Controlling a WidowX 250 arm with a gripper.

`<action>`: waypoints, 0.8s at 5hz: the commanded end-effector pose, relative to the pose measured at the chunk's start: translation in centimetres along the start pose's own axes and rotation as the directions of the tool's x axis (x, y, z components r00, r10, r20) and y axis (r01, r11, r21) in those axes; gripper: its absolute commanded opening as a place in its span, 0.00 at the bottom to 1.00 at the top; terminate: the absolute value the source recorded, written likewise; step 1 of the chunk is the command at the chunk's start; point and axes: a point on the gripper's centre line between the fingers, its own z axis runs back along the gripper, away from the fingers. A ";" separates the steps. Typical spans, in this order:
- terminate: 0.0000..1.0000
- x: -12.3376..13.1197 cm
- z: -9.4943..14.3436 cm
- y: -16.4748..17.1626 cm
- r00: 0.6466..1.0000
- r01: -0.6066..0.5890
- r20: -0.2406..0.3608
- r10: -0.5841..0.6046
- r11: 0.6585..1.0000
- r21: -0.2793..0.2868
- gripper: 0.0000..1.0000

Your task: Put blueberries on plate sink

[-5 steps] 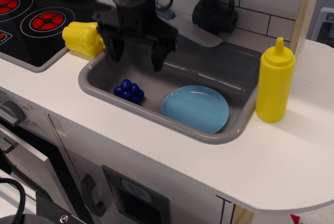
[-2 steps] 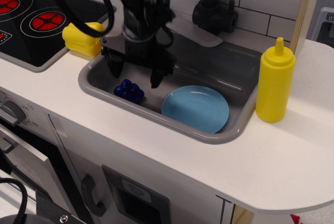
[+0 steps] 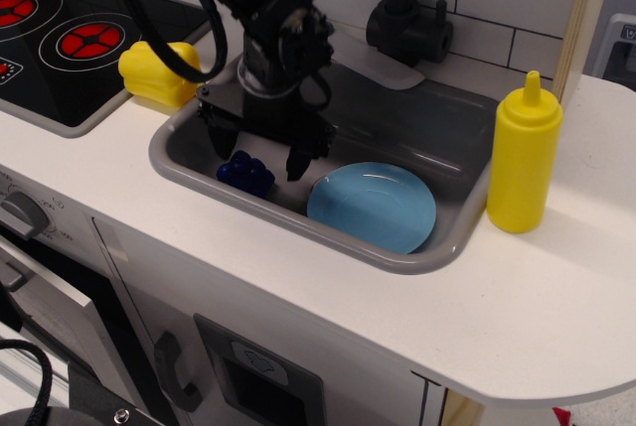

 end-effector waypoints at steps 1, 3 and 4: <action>0.00 0.6 -0.2 0.6 0.999 -0.018 0.031 0.018 1.000 0.000 1.00; 0.00 0.4 -0.7 0.7 0.999 -0.037 0.035 0.037 0.999 0.007 0.00; 0.00 0.6 -0.4 0.7 0.997 -0.048 0.057 0.047 0.999 0.026 0.00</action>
